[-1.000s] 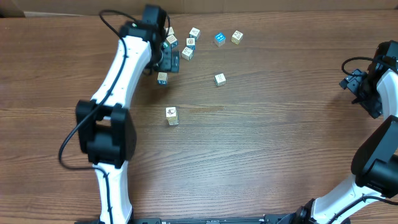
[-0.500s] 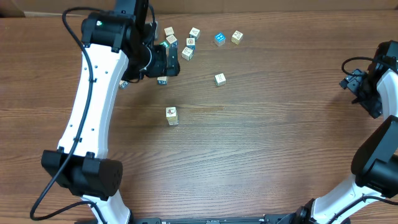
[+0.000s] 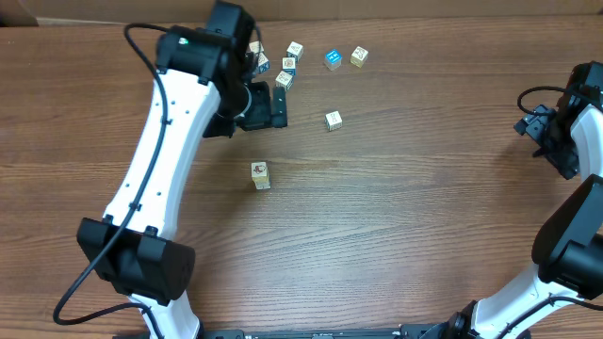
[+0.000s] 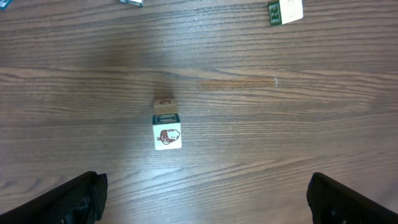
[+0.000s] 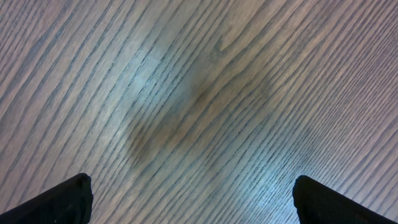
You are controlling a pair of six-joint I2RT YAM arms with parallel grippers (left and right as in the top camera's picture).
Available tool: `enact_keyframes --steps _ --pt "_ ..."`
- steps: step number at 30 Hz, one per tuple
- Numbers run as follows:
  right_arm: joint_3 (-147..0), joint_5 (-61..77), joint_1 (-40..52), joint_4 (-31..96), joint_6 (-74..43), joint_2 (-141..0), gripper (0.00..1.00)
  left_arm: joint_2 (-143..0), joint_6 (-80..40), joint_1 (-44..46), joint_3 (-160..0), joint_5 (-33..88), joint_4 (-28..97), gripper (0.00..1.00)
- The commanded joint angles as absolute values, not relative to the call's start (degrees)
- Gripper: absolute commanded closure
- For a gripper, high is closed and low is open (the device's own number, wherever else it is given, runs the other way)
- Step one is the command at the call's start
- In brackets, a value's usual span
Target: Form a tower
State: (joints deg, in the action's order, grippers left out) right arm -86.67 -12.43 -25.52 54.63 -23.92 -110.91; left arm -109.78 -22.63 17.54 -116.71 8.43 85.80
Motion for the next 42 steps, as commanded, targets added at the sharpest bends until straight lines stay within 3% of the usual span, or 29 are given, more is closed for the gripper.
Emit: enact_keyframes --steps 1,12,24,30,42 --pt "-87.7 -12.8 -25.7 54.3 -23.7 -109.4 0.0 -110.1 -28.0 19.9 -116.4 2.3 86.4 0.0" --pt "-87.7 -12.8 -25.7 54.3 -23.7 -109.4 0.0 -109.7 -32.8 23.1 -116.4 0.4 88.2 0.0" --pt "-87.7 -12.8 -25.7 54.3 -23.7 -109.4 0.0 -100.6 -38.9 29.5 -116.4 -10.7 90.8 0.0" --pt "-87.7 -12.8 -25.7 54.3 -23.7 -109.4 0.0 -98.9 -39.0 30.4 -116.2 -8.9 92.9 0.0" --pt "-87.7 -12.8 -25.7 54.3 -23.7 -109.4 0.0 -99.3 -41.6 28.9 -99.9 -8.9 83.6 0.0"
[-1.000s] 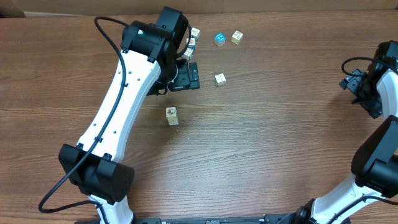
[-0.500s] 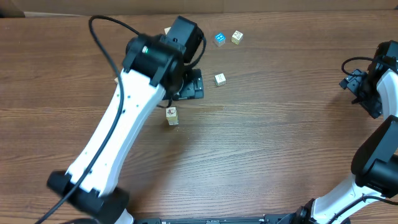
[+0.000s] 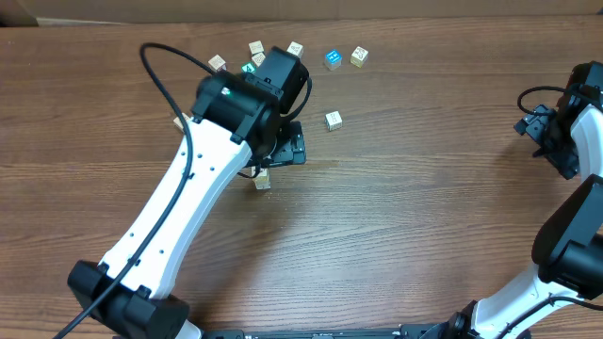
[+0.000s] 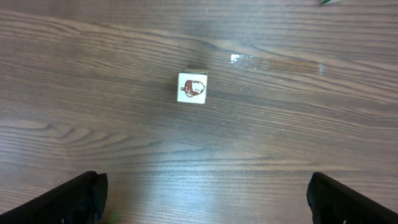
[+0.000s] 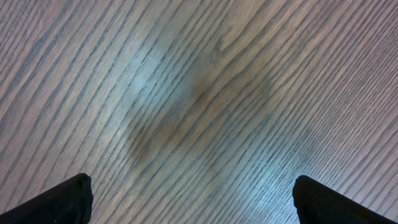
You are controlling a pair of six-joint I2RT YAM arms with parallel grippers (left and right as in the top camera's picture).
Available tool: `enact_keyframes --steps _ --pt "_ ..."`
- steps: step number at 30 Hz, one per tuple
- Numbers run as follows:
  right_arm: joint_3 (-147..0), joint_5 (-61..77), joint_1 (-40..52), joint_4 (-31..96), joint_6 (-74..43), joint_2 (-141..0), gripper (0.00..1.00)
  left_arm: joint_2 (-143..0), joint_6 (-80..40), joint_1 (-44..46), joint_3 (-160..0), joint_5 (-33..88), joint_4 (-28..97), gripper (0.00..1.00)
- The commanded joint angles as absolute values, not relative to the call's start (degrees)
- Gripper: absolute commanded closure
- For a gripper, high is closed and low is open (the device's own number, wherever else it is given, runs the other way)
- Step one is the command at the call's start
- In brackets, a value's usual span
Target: Form a tower
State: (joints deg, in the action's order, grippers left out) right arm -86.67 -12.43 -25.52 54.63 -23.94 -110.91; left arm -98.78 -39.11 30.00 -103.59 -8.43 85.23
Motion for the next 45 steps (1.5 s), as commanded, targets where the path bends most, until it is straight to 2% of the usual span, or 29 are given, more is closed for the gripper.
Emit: enact_keyframes --steps 1,7,12,30,38,45 --pt "-87.7 -12.8 -25.7 54.3 -23.7 -109.4 0.0 -99.3 -41.6 28.6 -98.4 -9.0 82.5 0.0" --pt "-87.7 -12.8 -25.7 54.3 -23.7 -109.4 0.0 -99.3 -41.5 25.6 -89.1 -8.0 74.5 0.0" --pt "-87.7 -12.8 -25.7 54.3 -23.7 -109.4 0.0 -99.3 -34.2 21.0 -81.0 -0.6 63.6 0.0" --pt "-87.7 -12.8 -25.7 54.3 -23.7 -109.4 0.0 -100.3 -31.6 21.8 -74.0 -0.5 53.8 0.05" --pt "-87.7 -12.8 -25.7 54.3 -23.7 -109.4 0.0 -104.1 -28.2 22.2 -73.9 -0.6 51.3 0.19" --pt "-87.7 -12.8 -25.7 54.3 -23.7 -109.4 0.0 -107.5 -27.0 22.2 -73.9 -0.8 50.2 0.23"
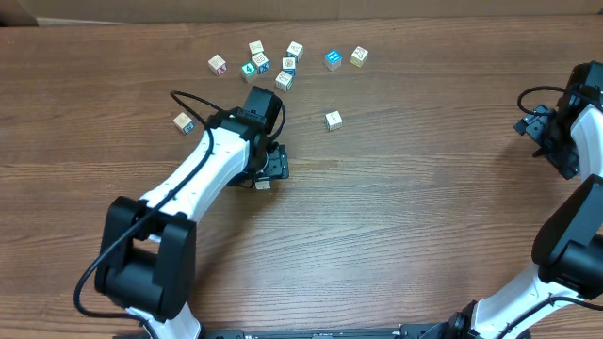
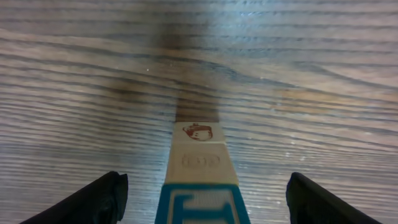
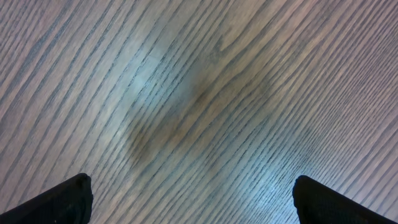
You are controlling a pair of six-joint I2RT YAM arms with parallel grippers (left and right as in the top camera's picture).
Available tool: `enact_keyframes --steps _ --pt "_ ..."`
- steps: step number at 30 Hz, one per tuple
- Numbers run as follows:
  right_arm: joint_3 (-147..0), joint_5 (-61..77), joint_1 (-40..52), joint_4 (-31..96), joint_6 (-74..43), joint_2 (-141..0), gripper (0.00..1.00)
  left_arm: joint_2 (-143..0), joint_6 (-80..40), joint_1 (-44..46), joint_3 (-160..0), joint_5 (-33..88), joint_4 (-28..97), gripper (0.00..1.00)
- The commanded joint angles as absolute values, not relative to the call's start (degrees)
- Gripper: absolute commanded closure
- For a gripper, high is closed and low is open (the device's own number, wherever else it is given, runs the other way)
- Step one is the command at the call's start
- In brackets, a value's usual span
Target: Form a tower
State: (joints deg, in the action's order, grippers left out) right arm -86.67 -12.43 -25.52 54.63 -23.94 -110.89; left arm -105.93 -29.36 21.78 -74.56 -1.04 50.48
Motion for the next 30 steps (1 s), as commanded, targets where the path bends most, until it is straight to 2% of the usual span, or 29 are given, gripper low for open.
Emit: enact_keyframes --steps 1,13,16,30 --pt "-87.7 -12.8 -25.7 54.3 -23.7 -109.4 0.0 -107.6 -27.0 22.2 -73.9 -1.0 50.2 0.23" --pt "-87.7 -12.8 -25.7 54.3 -23.7 -109.4 0.0 -107.6 -26.9 22.4 -73.9 -2.0 49.7 0.28" --pt "-87.7 -12.8 -25.7 54.3 -23.7 -109.4 0.0 -107.6 -25.4 22.6 -73.9 -2.1 49.1 0.35" --pt "-87.7 -12.8 -25.7 54.3 -23.7 -109.4 0.0 -107.6 -25.5 22.6 -73.8 -2.1 49.4 0.36"
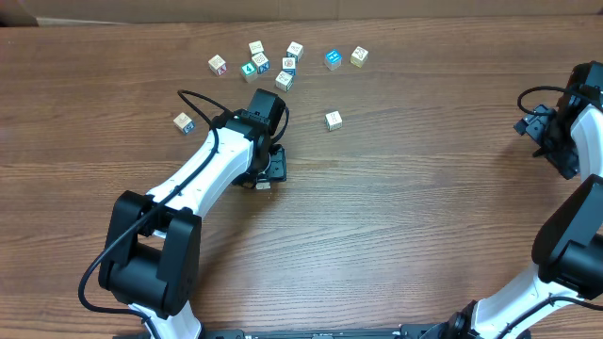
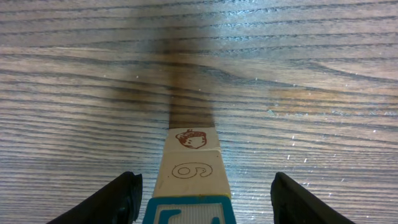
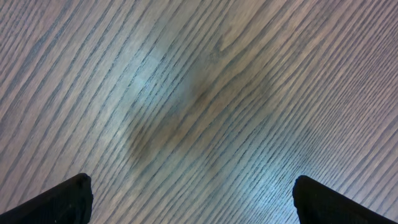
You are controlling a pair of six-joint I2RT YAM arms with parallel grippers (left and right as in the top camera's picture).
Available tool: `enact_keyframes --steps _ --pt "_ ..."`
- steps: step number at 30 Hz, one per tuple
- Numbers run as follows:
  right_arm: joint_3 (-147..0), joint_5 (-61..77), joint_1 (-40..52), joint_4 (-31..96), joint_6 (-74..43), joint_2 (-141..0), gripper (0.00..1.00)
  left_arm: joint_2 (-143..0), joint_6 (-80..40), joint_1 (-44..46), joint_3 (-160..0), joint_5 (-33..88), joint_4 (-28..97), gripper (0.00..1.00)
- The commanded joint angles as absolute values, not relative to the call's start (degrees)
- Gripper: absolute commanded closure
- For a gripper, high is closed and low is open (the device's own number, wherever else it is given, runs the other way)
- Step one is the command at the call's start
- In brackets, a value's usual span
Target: Form a tower
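Note:
A short tower of wooden blocks (image 2: 190,168) stands mid-table. The left wrist view shows an acorn face, a "6" face and a blue-framed face (image 2: 189,211) in one column. My left gripper (image 2: 206,184) is open and low, with one finger on each side of the tower and a gap on both sides. From overhead, the left gripper (image 1: 268,166) hides most of the tower (image 1: 263,184). Loose blocks lie nearby: one (image 1: 333,120) to the right and one (image 1: 183,122) to the left. My right gripper (image 3: 193,205) is open over bare wood.
Several loose letter blocks (image 1: 283,62) are scattered at the back of the wooden table (image 1: 396,226). The right arm (image 1: 565,132) is parked at the right edge, far from the blocks.
My left gripper's fingers now reach further along the tower and stand a little closer together. The "6" face reads sharply. The right arm has not moved.
My left gripper was open and empty beside the back cluster, with the tower in view further off. Then it hung open high above the tower. Then it was down with a finger on each side of the tower, and now it is slightly lower.

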State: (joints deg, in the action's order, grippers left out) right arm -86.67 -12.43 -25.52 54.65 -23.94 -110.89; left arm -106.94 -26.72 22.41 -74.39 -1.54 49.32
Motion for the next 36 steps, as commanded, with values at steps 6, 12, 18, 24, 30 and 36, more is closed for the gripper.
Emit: enact_keyframes --steps 6,12,18,24,30,36 --pt "-87.7 -12.8 -25.7 54.3 -23.7 -109.4 0.0 -107.6 -25.5 22.6 -73.2 -2.5 49.3 0.4" --pt "-87.7 -12.8 -25.7 54.3 -23.7 -109.4 0.0 -107.7 -26.0 22.6 -73.1 -3.5 49.0 0.4" --pt "-87.7 -12.8 -25.7 54.3 -23.7 -109.4 0.0 -107.7 -26.0 22.7 -73.0 -3.6 48.8 0.4" --pt "-87.7 -12.8 -25.7 54.3 -23.7 -109.4 0.0 -107.7 -26.4 22.7 -72.1 -3.6 47.3 0.41" --pt "-87.7 -12.8 -25.7 54.3 -23.7 -109.4 0.0 -107.7 -26.4 22.8 -71.7 -3.6 46.9 0.44" --pt "-87.7 -12.8 -25.7 54.3 -23.7 -109.4 0.0 -107.7 -26.8 22.8 -69.9 -3.6 44.5 0.45"
